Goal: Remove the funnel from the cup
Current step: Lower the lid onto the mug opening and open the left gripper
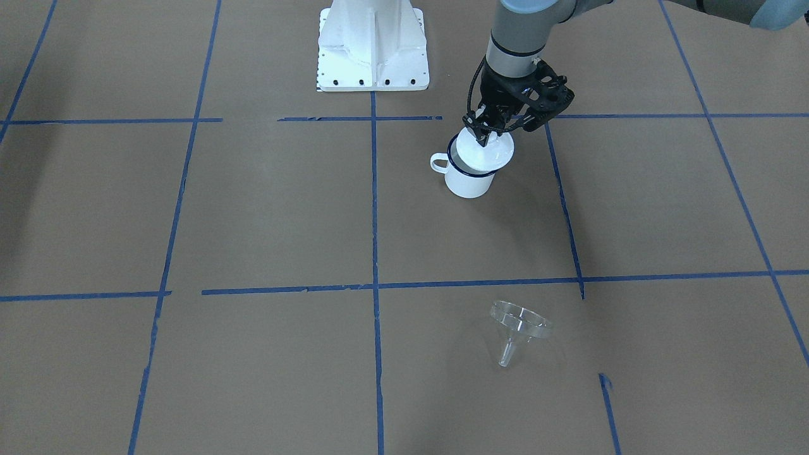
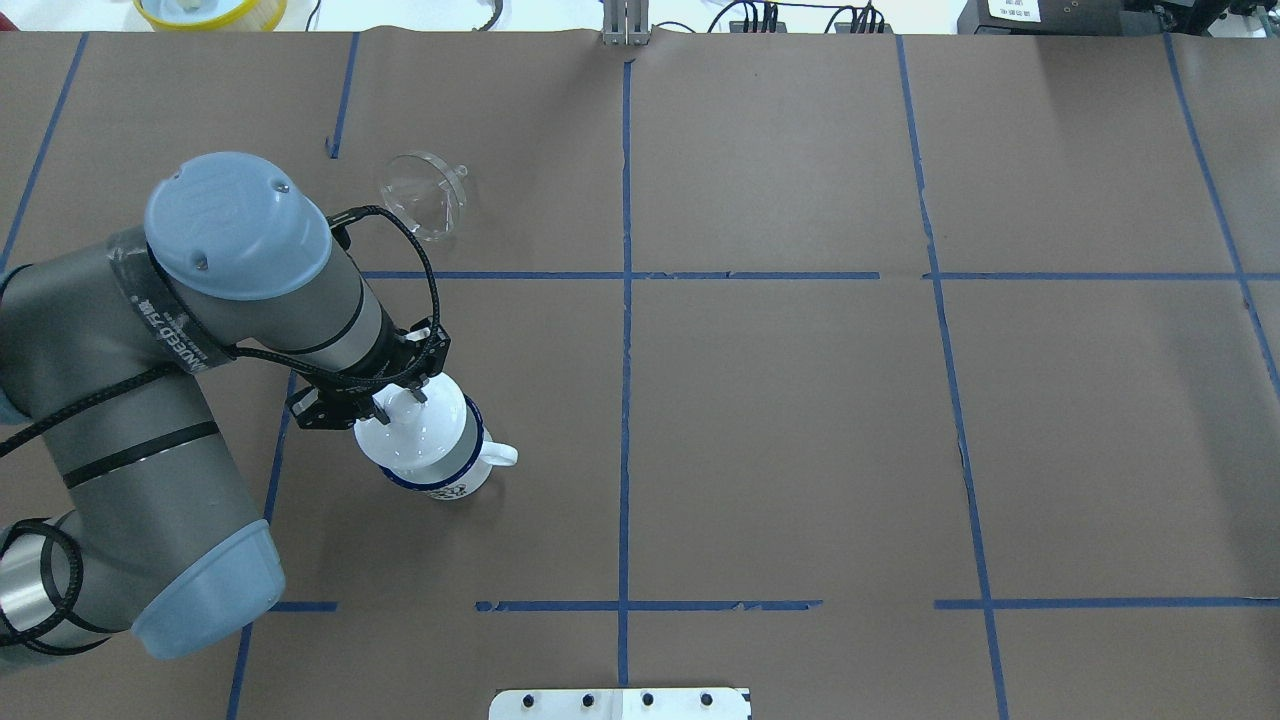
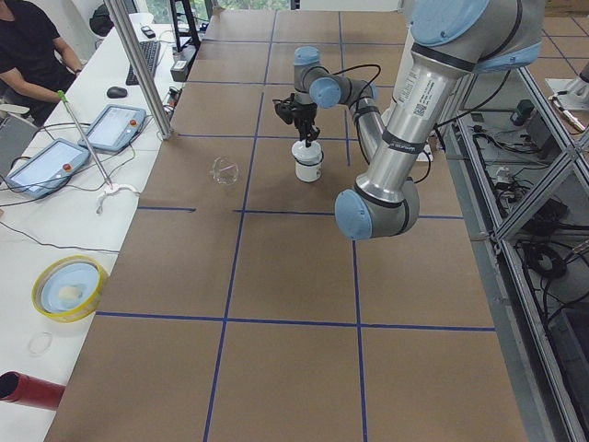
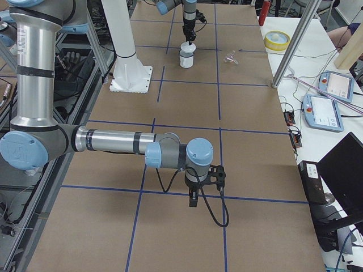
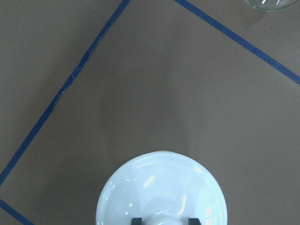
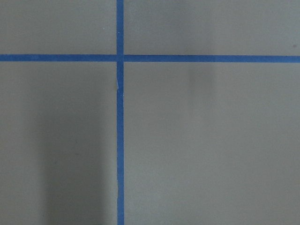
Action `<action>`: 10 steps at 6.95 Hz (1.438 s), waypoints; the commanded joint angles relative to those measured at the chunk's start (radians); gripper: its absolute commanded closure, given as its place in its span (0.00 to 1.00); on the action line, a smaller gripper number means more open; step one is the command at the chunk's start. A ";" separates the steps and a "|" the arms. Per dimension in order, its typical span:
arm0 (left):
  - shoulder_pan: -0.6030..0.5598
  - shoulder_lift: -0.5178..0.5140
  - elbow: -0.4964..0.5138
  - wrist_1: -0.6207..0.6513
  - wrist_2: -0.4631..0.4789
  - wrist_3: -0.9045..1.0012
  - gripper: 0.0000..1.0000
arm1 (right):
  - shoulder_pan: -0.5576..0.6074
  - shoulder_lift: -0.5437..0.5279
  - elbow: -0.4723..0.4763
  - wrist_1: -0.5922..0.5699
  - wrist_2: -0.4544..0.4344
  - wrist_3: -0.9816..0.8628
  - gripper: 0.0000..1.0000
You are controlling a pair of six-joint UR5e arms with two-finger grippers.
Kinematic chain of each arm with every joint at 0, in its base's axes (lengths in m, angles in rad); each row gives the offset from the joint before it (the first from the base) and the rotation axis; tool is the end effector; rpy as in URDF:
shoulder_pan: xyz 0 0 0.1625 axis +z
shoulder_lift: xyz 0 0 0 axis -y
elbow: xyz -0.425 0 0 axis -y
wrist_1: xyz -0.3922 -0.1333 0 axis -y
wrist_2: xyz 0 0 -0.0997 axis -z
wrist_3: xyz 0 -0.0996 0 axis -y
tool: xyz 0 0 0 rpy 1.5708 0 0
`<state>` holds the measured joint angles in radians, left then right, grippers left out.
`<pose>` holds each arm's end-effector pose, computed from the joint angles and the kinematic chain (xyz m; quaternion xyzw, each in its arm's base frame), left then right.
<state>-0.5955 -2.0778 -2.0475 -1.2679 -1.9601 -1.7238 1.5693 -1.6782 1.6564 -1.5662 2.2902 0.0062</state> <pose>0.4093 -0.3927 0.2164 -0.1060 0.3596 -0.2780 0.8844 0.0670 -0.4450 0.6702 -0.0094 -0.3519 0.0052 0.9360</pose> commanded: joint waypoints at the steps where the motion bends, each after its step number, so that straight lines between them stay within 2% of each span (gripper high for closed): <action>1: 0.003 -0.001 0.023 -0.034 0.000 0.001 1.00 | 0.000 0.000 0.000 0.000 0.000 0.000 0.00; 10: 0.023 0.005 0.024 -0.036 -0.026 -0.003 1.00 | 0.000 0.000 0.000 0.000 0.000 0.000 0.00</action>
<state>-0.5732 -2.0727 -2.0220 -1.3039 -1.9835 -1.7272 1.5692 -1.6782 1.6567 -1.5662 2.2902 0.0062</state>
